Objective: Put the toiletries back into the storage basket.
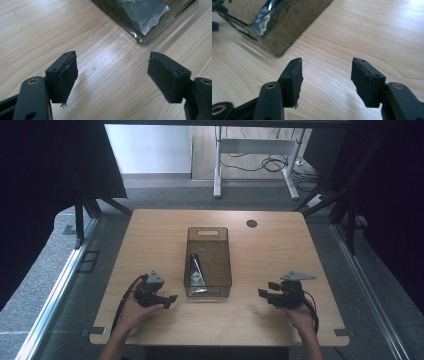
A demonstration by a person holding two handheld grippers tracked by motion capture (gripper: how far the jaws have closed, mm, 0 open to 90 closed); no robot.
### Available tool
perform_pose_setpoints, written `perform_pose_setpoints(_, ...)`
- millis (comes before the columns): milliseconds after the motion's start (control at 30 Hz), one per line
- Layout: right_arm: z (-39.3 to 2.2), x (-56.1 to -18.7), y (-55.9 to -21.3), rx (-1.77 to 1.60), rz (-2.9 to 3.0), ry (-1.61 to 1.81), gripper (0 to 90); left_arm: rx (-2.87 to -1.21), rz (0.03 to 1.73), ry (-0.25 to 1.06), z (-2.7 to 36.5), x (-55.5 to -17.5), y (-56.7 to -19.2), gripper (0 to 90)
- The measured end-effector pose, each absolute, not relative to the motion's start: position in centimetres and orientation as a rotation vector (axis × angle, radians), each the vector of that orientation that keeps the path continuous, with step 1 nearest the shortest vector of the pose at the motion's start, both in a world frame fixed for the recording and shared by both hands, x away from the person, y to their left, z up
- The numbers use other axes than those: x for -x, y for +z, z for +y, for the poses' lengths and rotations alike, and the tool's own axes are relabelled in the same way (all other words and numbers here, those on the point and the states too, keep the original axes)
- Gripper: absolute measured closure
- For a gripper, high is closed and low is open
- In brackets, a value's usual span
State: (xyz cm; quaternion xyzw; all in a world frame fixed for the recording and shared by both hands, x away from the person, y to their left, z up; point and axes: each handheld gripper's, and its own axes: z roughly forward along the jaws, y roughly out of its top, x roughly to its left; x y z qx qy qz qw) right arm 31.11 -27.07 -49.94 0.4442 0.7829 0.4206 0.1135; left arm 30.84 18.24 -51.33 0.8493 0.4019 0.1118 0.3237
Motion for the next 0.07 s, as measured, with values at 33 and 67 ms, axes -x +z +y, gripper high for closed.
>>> perform_pose_setpoints(33,-27.07,-31.07,-50.05,-1.297,2.288,1.217,41.1,-2.224,1.054,0.291,18.19,-30.87,-51.33,24.6)
perform_pose_setpoints(67,-27.08,-31.06,-50.17,-1.301,2.286,1.211,40.0,-2.224,1.054,0.291,18.19,-30.87,-51.33,24.6)
